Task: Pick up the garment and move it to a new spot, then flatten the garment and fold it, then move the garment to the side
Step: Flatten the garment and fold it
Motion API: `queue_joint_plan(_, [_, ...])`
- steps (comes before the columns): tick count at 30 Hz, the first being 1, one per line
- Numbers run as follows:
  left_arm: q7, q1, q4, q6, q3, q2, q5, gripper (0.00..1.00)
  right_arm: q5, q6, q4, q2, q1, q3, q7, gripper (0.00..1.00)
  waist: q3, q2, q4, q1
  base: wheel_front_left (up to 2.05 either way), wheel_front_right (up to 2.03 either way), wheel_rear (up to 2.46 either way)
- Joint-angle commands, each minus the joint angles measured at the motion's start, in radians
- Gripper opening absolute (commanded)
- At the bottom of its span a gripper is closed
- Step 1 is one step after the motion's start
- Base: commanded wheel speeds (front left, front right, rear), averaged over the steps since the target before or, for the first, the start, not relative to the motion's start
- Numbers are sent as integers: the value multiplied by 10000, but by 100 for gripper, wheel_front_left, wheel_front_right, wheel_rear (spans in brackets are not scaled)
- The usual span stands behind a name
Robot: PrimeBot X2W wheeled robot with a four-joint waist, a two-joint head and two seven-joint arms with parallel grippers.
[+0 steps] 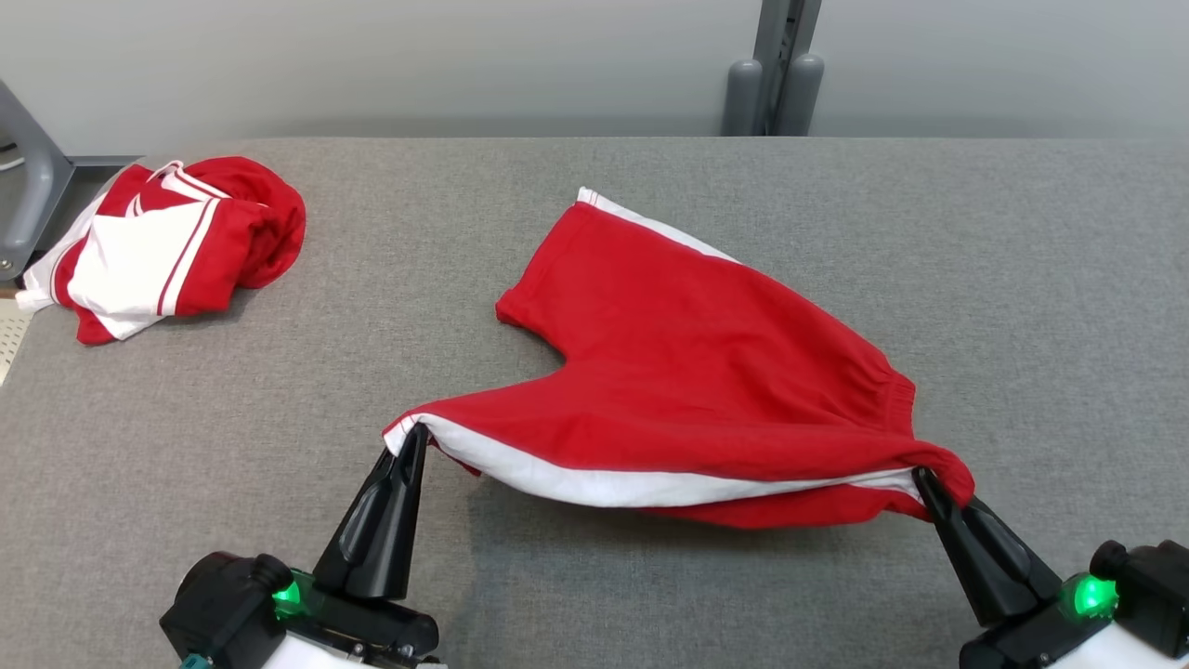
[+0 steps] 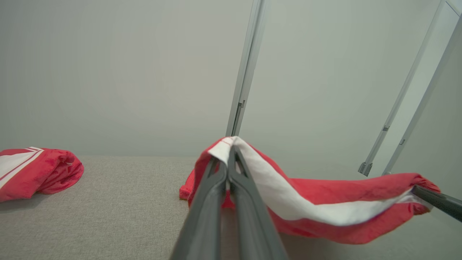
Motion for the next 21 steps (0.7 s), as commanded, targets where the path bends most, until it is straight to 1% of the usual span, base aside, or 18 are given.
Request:
queue_joint_plan(1, [103,177,-265,98,18,77,7,0,-119,1,-289,-37,260,-156,195,0,-15,0,-52,0,0,0,0])
queue_joint_plan(5, [332,363,-553,211,88,189,-28,0,-202,1,-634,157,564,-304,614,0,72,0,-179,0,0,0,0])
queue_joint_plan(9, [429,160,-195,275,230,215,-160,0,-134,1,-355,389,365,-130,770,0,214,0,-366,0,0,0,0])
queue_joint_plan(12, [463,-123,364,326,360,234,-303,0,51,1,84,479,42,131,658,0,329,0,-539,0,0,0,0])
queue_joint_plan(16, [406,-771,1177,202,380,282,-425,0,291,1,836,647,-517,383,369,0,504,0,-709,0,0,0,0])
queue_joint_plan(21, [496,-2102,2296,91,296,575,-233,0,560,1,1873,852,-1357,498,114,0,866,0,-929,0,0,0,0])
